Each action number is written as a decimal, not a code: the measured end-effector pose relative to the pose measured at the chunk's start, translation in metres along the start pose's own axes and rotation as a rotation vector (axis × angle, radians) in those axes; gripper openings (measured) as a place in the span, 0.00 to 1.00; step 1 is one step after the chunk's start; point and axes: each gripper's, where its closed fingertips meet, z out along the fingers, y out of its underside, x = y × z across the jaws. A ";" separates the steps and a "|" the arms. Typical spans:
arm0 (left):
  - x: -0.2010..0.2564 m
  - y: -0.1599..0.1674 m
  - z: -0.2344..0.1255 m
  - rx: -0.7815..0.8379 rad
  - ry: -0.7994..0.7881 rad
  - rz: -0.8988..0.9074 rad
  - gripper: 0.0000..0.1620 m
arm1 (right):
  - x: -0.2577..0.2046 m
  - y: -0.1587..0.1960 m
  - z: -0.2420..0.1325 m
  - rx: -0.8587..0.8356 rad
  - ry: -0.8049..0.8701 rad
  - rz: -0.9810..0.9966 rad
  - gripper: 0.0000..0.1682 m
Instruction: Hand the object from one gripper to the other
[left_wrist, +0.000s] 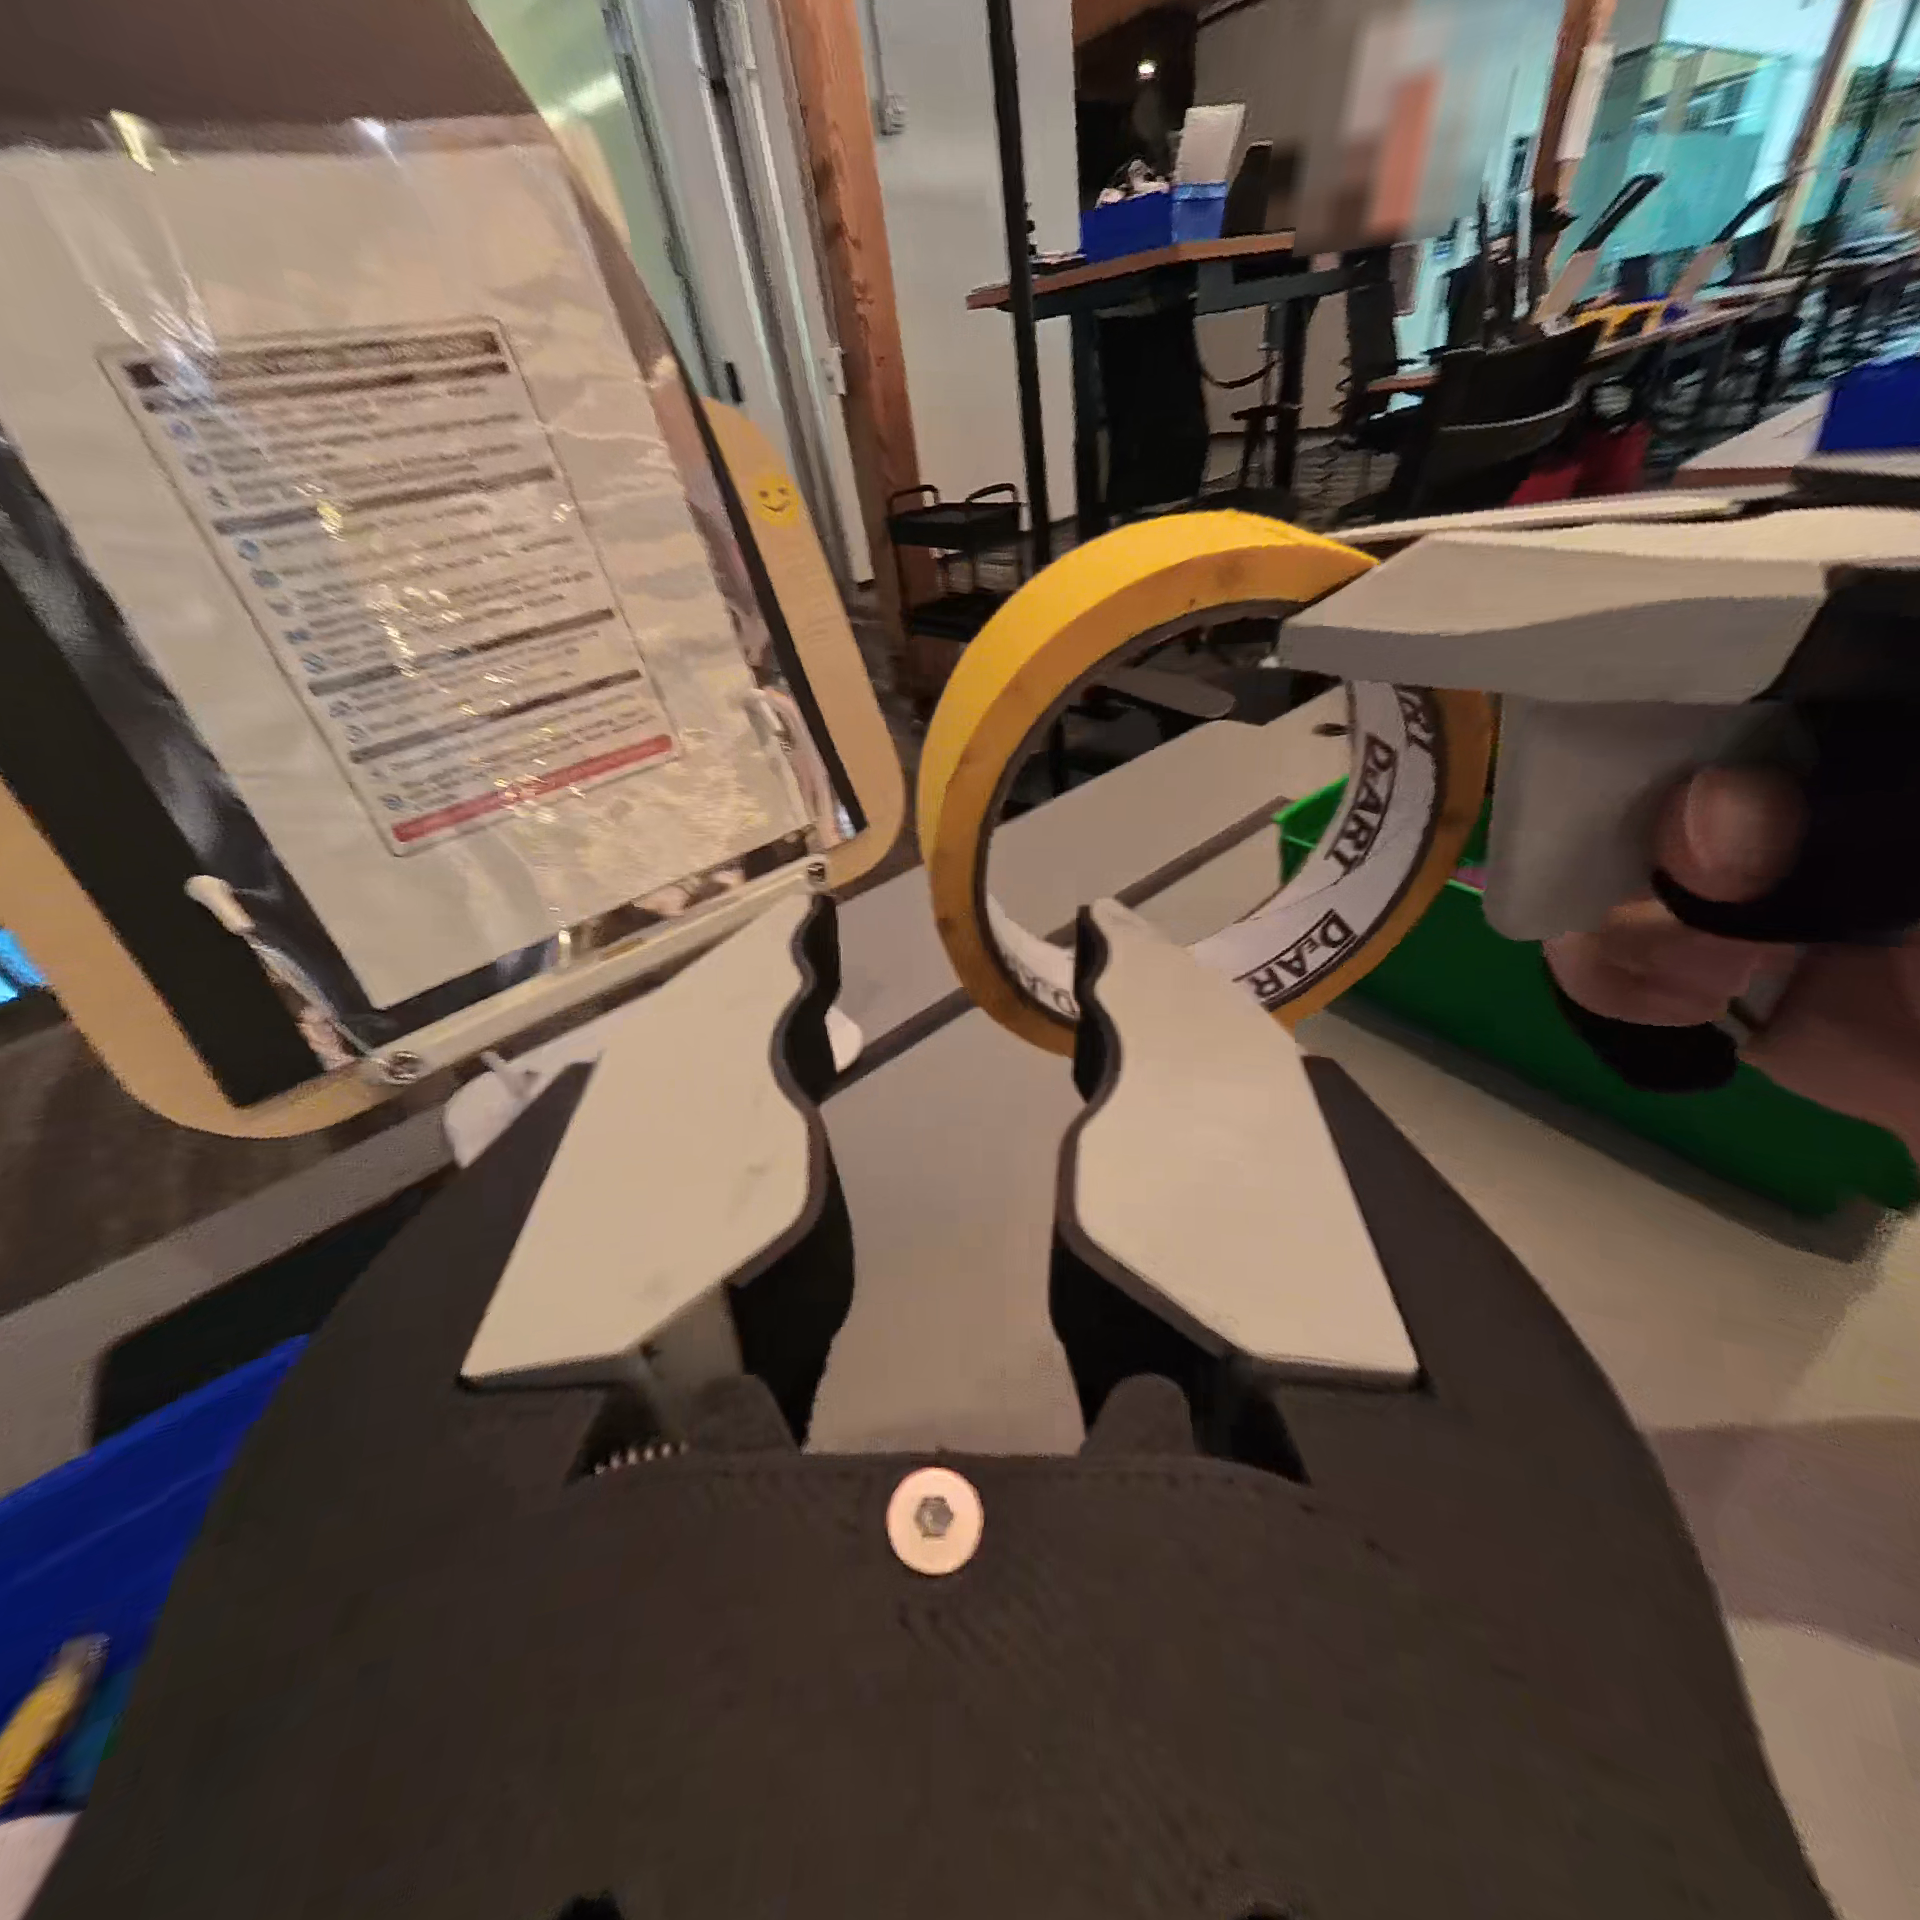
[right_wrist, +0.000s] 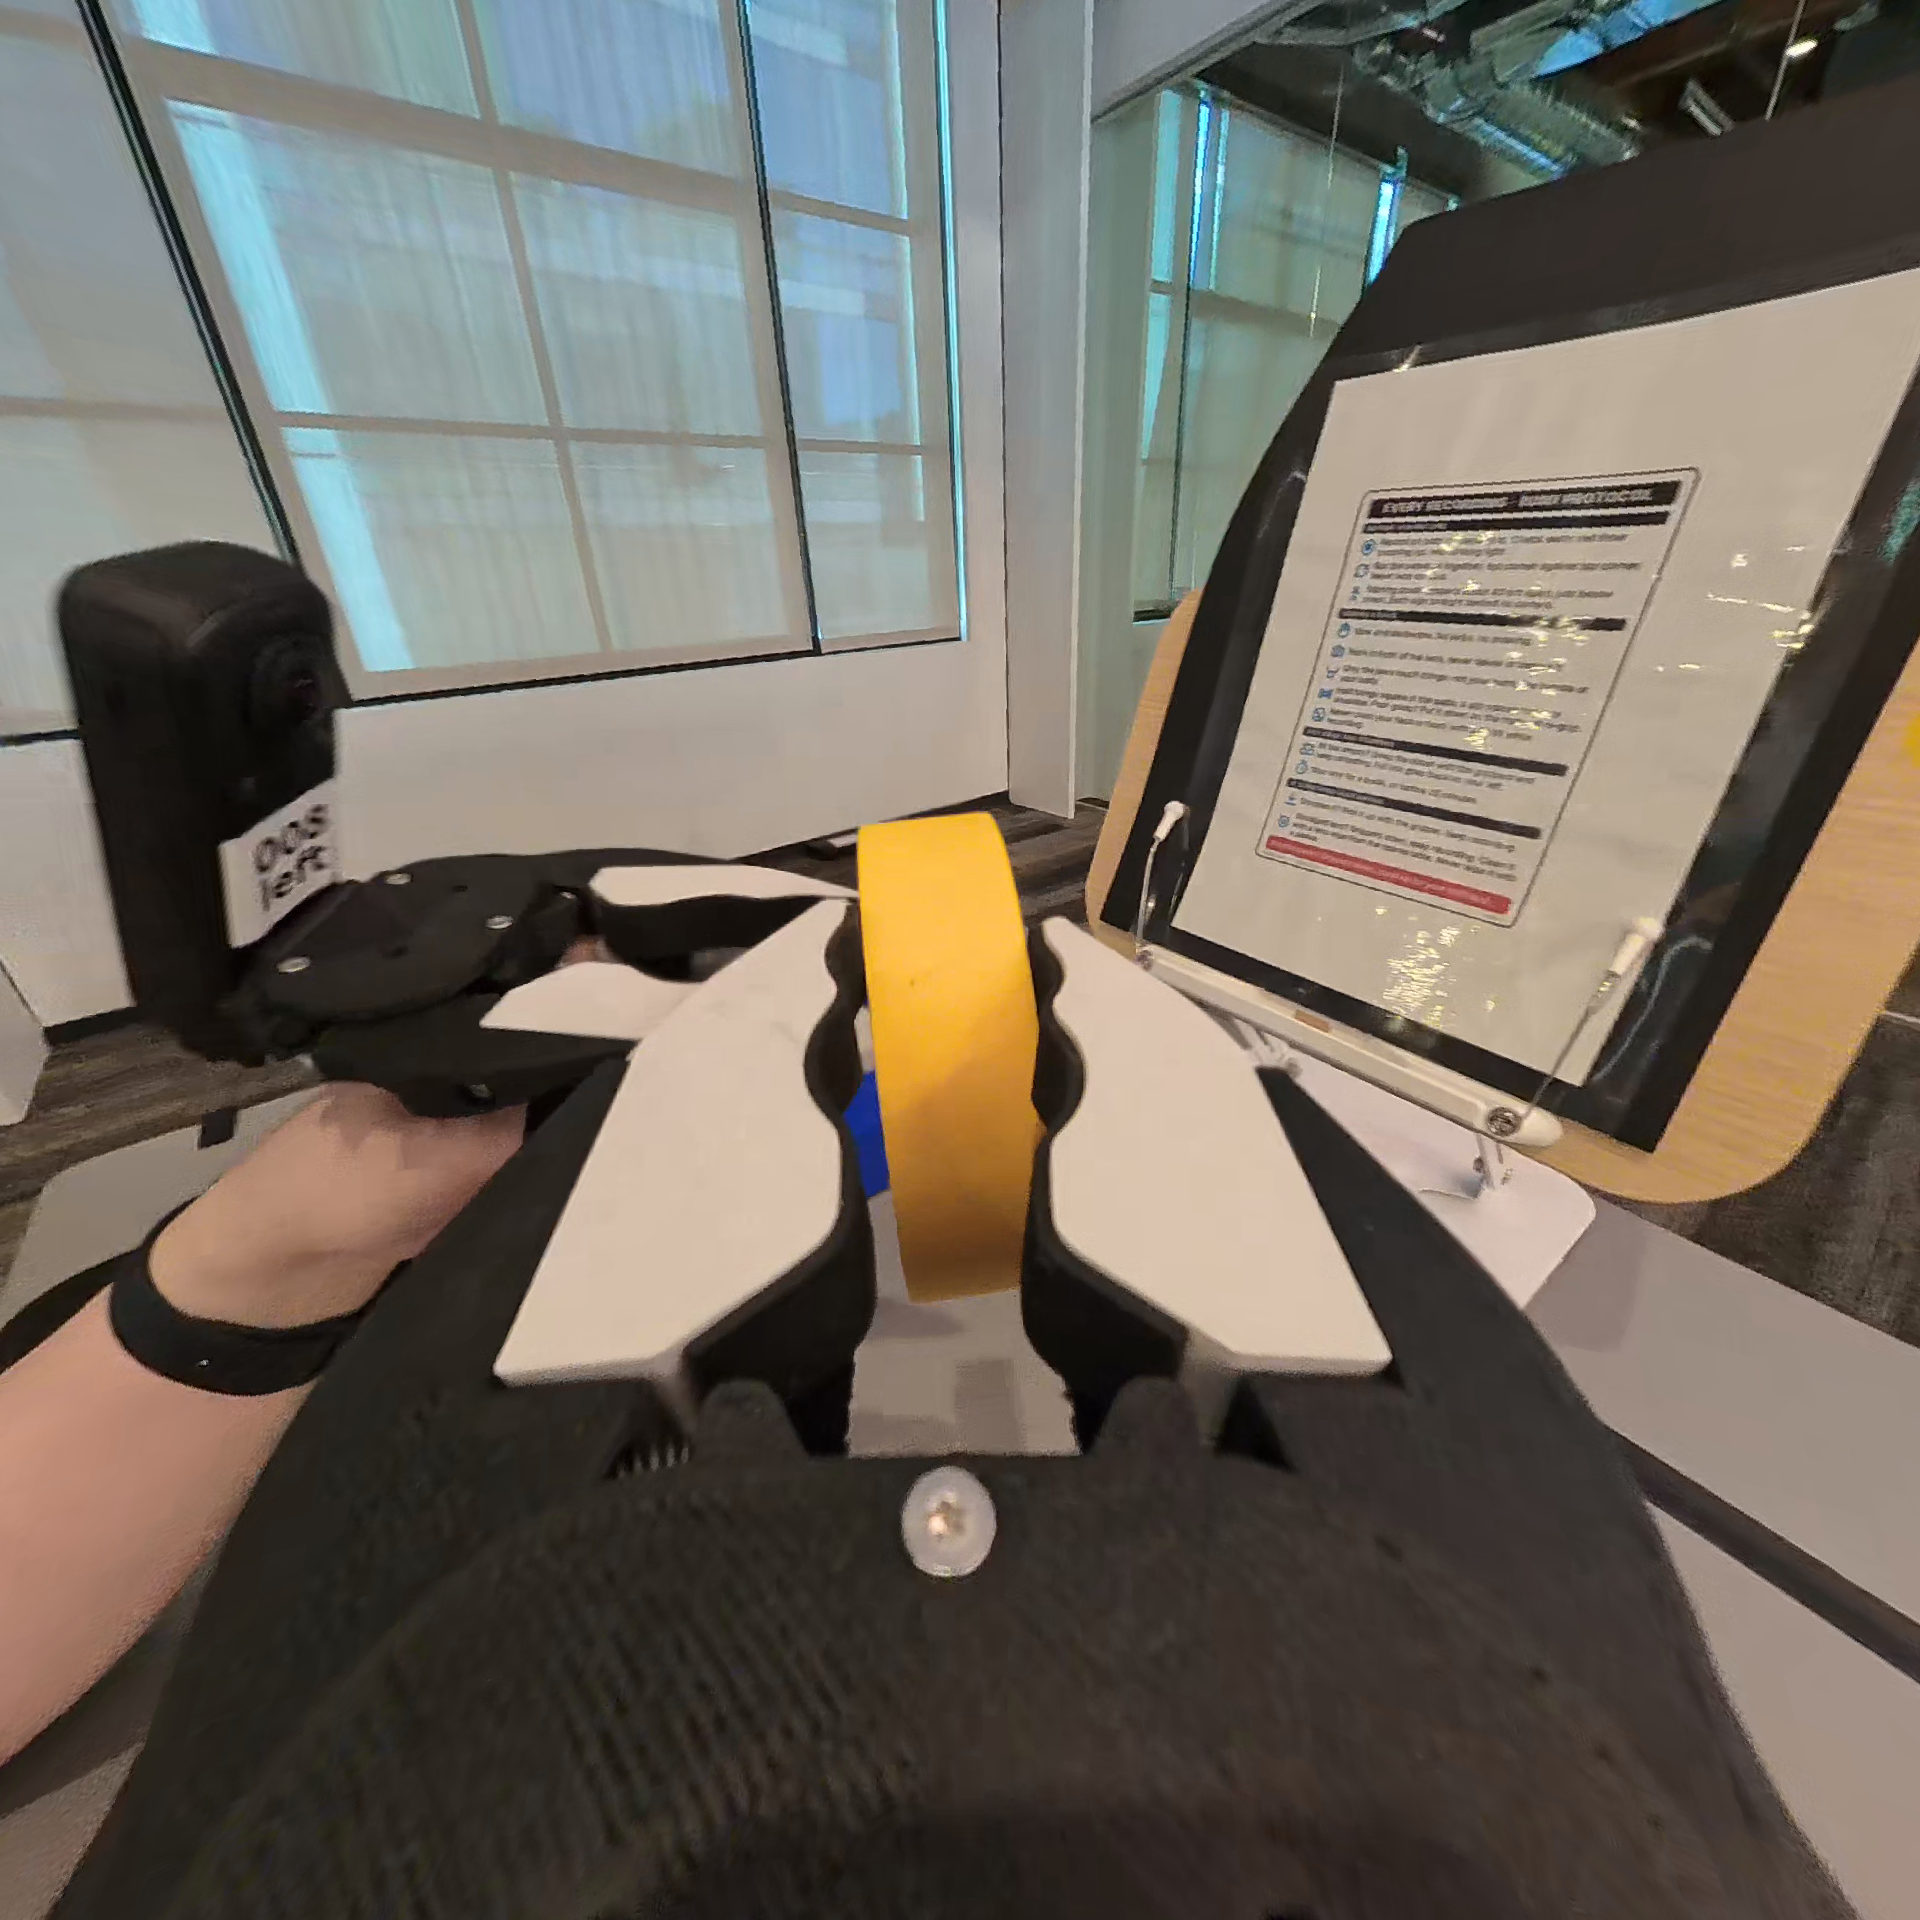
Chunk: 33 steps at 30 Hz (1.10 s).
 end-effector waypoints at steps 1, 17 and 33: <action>0.004 0.002 0.001 -0.015 0.037 -0.028 0.30 | -0.003 0.000 0.001 0.002 -0.013 0.008 0.18; -0.009 -0.018 -0.024 0.094 0.556 -0.895 0.06 | -0.073 -0.018 -0.024 0.287 -0.250 -0.695 0.34; 0.021 -0.020 -0.016 0.047 0.658 -0.848 0.27 | -0.055 -0.017 -0.027 0.069 -0.465 -0.205 0.06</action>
